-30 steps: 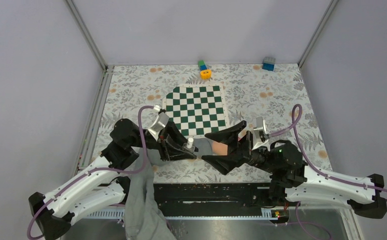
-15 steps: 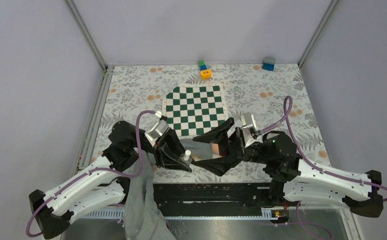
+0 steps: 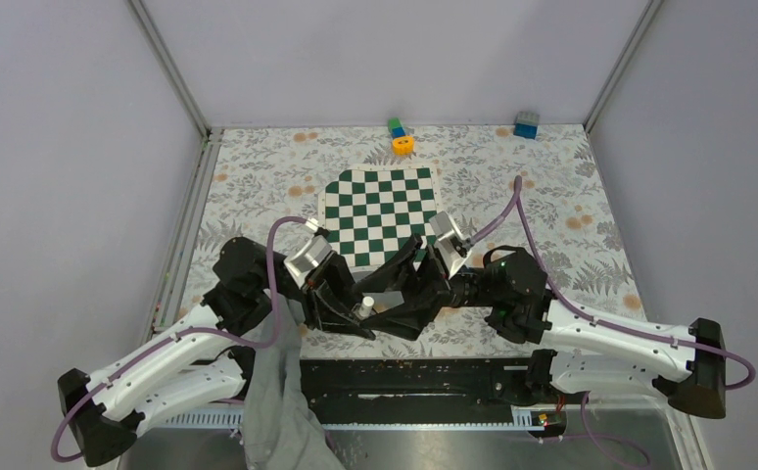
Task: Paint the nails
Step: Screw the nail polish bottle.
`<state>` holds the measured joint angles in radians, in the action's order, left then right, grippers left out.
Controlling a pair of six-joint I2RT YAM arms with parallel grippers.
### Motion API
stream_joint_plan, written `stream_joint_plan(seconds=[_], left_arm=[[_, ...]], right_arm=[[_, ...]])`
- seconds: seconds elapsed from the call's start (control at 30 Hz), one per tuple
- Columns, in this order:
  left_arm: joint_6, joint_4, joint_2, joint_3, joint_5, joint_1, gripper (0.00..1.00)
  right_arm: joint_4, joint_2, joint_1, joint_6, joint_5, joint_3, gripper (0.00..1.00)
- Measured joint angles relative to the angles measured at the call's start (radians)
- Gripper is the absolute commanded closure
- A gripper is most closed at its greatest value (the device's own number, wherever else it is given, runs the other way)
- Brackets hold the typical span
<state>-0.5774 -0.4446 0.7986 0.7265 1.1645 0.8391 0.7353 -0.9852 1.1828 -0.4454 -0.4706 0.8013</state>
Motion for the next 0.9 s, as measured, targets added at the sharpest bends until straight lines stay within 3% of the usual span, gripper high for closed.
stream_joint_plan(seconds=[0.2, 0.5, 0.8, 0.9], left_arm=[[-0.001, -0.005, 0.0, 0.0, 0.0, 0.0, 1.0], [0.001, -0.007, -0.01, 0.0, -0.006, 0.004, 1.0], [0.011, 0.021, -0.028, -0.002, -0.031, -0.002, 1.0], [0.03, 0.056, -0.045, -0.009, -0.055, -0.026, 1.0]], right_arm=[[0.043, -0.019, -0.002, -0.046, -0.03, 0.002, 0.55], [0.064, -0.035, -0.006, -0.074, -0.043, 0.002, 0.66], [0.053, -0.035, -0.008, -0.033, -0.029, 0.002, 1.0], [0.026, -0.032, -0.008, -0.005, 0.008, 0.002, 1.0]])
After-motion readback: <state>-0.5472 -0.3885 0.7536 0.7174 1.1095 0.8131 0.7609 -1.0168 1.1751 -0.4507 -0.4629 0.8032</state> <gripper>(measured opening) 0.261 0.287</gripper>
